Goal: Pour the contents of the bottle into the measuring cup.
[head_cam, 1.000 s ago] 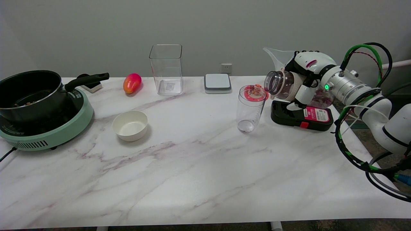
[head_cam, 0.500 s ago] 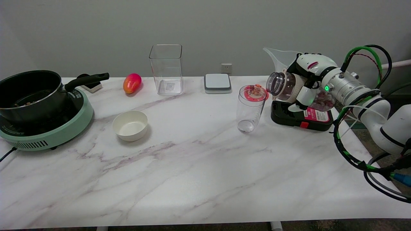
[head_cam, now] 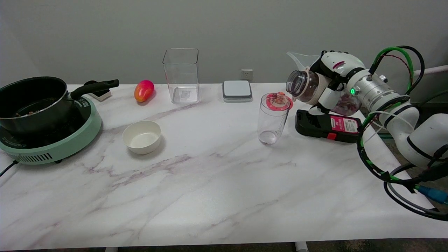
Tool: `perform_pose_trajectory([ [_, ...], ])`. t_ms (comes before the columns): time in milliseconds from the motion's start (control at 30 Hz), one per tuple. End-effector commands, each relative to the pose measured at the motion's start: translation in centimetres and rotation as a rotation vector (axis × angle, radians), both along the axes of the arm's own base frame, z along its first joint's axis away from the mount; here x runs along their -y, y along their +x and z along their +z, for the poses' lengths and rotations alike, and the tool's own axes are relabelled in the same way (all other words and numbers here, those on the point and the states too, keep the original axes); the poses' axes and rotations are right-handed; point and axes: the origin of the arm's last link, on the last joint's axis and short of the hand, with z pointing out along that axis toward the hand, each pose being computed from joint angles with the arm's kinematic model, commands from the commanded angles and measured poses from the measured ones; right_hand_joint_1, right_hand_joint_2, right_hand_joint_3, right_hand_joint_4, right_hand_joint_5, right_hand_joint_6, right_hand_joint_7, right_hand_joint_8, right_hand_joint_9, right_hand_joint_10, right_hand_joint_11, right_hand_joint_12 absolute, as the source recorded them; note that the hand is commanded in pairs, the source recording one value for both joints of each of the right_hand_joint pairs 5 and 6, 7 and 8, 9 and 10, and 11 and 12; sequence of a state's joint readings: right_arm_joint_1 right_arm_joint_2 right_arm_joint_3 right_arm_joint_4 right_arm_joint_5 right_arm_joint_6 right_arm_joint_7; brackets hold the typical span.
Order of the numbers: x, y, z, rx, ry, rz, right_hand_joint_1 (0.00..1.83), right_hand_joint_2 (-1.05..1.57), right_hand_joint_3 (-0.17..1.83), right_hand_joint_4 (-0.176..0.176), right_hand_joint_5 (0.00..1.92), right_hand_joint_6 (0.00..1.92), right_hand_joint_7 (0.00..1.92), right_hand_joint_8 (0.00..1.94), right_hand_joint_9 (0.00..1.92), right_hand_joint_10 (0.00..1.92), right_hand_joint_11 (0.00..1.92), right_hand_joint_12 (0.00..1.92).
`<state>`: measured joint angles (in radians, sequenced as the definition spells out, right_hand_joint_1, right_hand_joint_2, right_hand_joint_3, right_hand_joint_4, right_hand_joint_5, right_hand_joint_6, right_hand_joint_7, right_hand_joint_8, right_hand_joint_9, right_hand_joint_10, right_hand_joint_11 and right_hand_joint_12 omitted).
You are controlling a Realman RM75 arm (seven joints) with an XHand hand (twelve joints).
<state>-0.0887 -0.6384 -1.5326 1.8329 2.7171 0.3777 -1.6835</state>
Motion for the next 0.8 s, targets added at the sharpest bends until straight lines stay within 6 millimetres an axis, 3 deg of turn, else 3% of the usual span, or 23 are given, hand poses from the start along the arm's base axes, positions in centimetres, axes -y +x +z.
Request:
perform_pose_trajectory([
  [33,2.4,1.1,1.0,-0.141,0.065,0.084,1.61,0.22,1.27,0.000,1.40,1.40,1.53,1.53,1.26,1.26,1.09,1.09],
  [167,2.5,1.0,0.8,-0.231,0.114,0.084,1.60,0.29,1.19,0.000,1.44,1.44,1.55,1.55,1.27,1.27,1.11,1.11],
  [567,2.6,-0.5,0.0,-0.290,0.158,0.059,1.55,0.56,0.91,0.000,1.52,1.52,1.60,1.60,1.30,1.30,1.15,1.15],
  [800,2.6,-0.2,-0.2,-0.353,0.158,0.063,1.53,0.68,0.80,0.000,1.57,1.57,1.62,1.62,1.32,1.32,1.16,1.16],
])
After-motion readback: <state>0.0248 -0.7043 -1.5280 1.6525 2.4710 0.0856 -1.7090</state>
